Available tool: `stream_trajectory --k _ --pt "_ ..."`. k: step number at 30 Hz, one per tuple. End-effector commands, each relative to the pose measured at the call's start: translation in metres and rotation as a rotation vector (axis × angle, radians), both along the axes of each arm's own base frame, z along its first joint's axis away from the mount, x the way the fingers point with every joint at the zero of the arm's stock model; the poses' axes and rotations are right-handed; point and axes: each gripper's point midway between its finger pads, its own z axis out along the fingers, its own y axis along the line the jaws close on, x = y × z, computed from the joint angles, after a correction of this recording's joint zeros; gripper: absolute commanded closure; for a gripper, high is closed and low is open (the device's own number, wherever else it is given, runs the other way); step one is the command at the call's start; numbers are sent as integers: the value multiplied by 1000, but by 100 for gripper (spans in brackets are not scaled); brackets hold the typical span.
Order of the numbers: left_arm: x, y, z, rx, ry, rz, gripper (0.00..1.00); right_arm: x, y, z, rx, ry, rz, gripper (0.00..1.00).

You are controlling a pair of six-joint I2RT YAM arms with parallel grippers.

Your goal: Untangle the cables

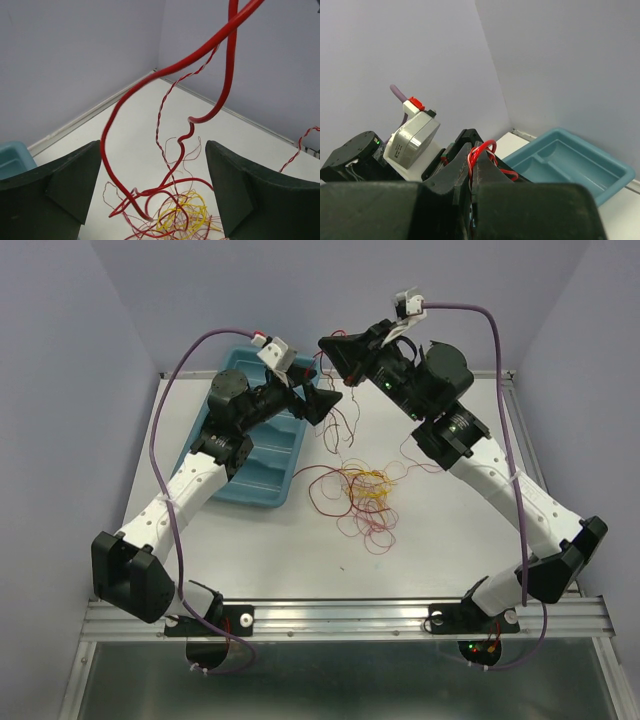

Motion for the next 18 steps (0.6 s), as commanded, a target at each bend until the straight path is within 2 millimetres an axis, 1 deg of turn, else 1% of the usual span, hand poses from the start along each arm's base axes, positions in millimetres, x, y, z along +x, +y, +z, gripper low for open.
stream_trajectory --k 1,2,4,8,9,11,12,13,14,16,17,18 --pt "-7 -2 35 -34 -113 -29 9 -17 -4 23 72 -42 37 100" --pt "-11 -5 35 -35 -111 -60 16 -19 -2 24 77 -38 51 100" --pt "-14 -11 37 -34 -112 -105 22 -19 -2 24 82 -31 56 99" --pt "-30 -22 33 -22 -124 -226 22 -17 0 21 82 -20 59 99" --pt "-37 -23 32 -18 -132 -265 35 -15 0 20 80 -18 52 99" --pt "-40 -24 31 -17 -134 -274 57 -15 0 20 79 -20 48 99" --pt "-38 -24 29 -20 -127 -268 78 -14 -1 20 79 -20 45 99" --pt "-37 -22 30 -20 -128 -255 86 -15 0 19 75 -22 45 100" --pt "-34 -21 29 -20 -119 -232 100 -14 -1 17 74 -19 44 100" --pt "-31 -19 30 -21 -116 -212 100 -14 -1 14 69 -16 44 99" --pt "-26 -15 29 -18 -105 -180 100 -14 -2 13 65 -18 38 100" --pt "-26 -12 36 -21 -110 -158 100 -14 -4 12 64 -18 29 100"
